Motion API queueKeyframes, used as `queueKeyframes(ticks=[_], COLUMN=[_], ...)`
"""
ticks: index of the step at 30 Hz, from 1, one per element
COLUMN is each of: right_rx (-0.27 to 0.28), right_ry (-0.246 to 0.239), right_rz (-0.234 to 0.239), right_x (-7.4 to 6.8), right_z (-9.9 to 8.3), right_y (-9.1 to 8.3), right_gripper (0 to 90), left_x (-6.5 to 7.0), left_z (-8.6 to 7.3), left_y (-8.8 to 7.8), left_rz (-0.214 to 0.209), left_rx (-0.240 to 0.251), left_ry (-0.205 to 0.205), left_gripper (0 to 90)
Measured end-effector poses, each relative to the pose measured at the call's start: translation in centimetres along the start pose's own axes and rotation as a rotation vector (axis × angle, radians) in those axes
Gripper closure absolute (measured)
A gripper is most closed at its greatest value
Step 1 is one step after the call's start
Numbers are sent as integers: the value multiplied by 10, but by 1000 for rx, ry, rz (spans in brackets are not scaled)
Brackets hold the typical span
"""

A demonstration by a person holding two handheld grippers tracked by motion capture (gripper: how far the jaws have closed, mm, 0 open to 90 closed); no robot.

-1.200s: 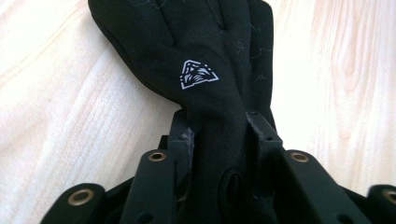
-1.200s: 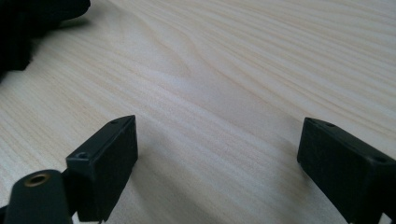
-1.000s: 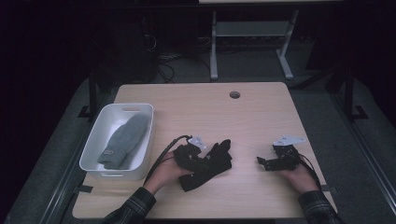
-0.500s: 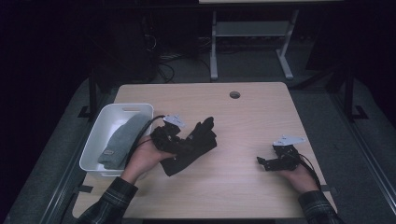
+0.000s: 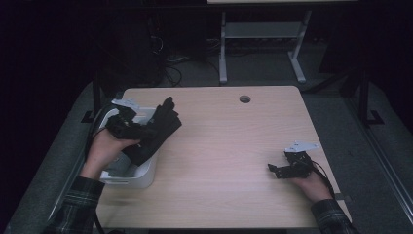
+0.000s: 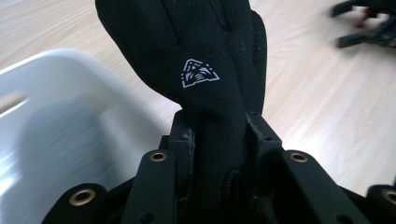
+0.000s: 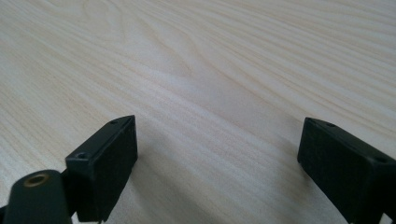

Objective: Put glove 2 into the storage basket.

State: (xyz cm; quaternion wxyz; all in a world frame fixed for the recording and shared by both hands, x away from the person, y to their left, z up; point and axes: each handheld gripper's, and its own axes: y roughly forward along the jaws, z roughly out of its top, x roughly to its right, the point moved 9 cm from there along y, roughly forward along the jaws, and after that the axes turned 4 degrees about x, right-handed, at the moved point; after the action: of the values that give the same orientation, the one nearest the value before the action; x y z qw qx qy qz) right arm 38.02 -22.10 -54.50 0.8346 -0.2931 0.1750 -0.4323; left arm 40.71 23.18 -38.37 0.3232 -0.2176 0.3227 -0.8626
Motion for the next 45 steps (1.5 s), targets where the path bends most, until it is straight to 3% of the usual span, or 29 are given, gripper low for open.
queueKeyframes(ticks=[8,17,19,23,26,31,40,45], right_rx=[-1,0,0,0,0,0,-1,-4], right_ry=[-1,-1,-2,-1,-2,-2,0,1], right_rz=[-1,-1,-1,0,0,0,-1,3], right_x=[0,0,0,0,0,0,0,-1], right_z=[0,0,0,0,0,0,0,0], right_y=[0,0,0,0,0,0,0,0], right_gripper=[117,117,118,118,118,117,116,115], left_x=[-55,-81,-86,-90,-88,-72,-29,4], left_z=[-39,-62,-65,-62,-52,-39,-15,-3], left_y=[-12,-1,0,-3,-11,-13,11,30], left_rz=[94,156,184,238,260,230,139,73], left_rx=[-33,-78,-81,-51,9,43,84,106], left_ry=[-125,-162,-171,-152,-134,-100,-29,14], left_gripper=[672,641,578,291,199,178,175,175])
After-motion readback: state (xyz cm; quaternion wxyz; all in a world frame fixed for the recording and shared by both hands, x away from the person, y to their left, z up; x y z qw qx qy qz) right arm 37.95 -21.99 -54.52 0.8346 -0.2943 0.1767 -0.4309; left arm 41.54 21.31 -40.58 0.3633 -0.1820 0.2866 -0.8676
